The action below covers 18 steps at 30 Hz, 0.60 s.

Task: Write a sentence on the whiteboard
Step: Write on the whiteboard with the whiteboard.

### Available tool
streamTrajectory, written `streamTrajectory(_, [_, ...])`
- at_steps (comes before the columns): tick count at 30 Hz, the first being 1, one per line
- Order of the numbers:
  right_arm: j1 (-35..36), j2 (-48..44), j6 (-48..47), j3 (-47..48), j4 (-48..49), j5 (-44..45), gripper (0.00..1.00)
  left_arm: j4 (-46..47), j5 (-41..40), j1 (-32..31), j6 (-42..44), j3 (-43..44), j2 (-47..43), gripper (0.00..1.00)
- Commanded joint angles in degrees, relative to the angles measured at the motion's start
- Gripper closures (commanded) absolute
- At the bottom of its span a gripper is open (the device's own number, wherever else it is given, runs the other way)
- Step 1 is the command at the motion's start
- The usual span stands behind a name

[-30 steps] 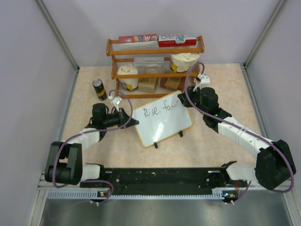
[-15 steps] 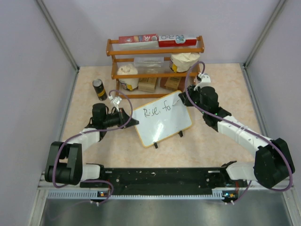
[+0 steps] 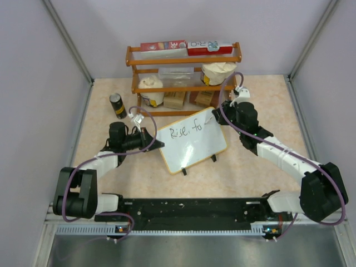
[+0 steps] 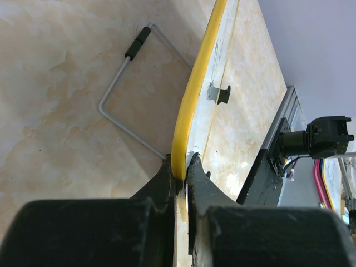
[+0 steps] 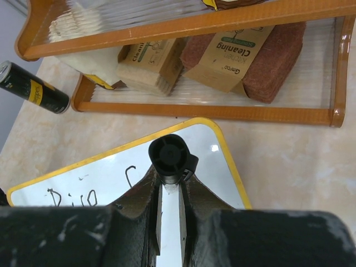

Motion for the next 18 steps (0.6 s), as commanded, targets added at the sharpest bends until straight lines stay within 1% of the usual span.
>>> streamTrajectory(1, [-0.5,0.3,0.5,2.1,3.7,1.0,1.00,-2.4,-11.3,0.1,7.8,-1.6,0.4,1.00])
streamTrajectory(6, [-0.5,1.6,0.7,2.4,3.8,0.5,1.00,-2.4,-11.2,0.1,7.7,-1.7,0.3,1.00])
streamTrajectory(10, [-0.5,2.3,0.6,2.7,3.2,-1.8,1.00,-2.4,-11.3,0.1,7.7,-1.7,0.4,1.00])
streamTrajectory(18, [-0.5,1.3,0.0,1.1,1.4,-3.1,1.00,-2.4,-11.3,0.1,7.7,-1.7,0.2,1.00])
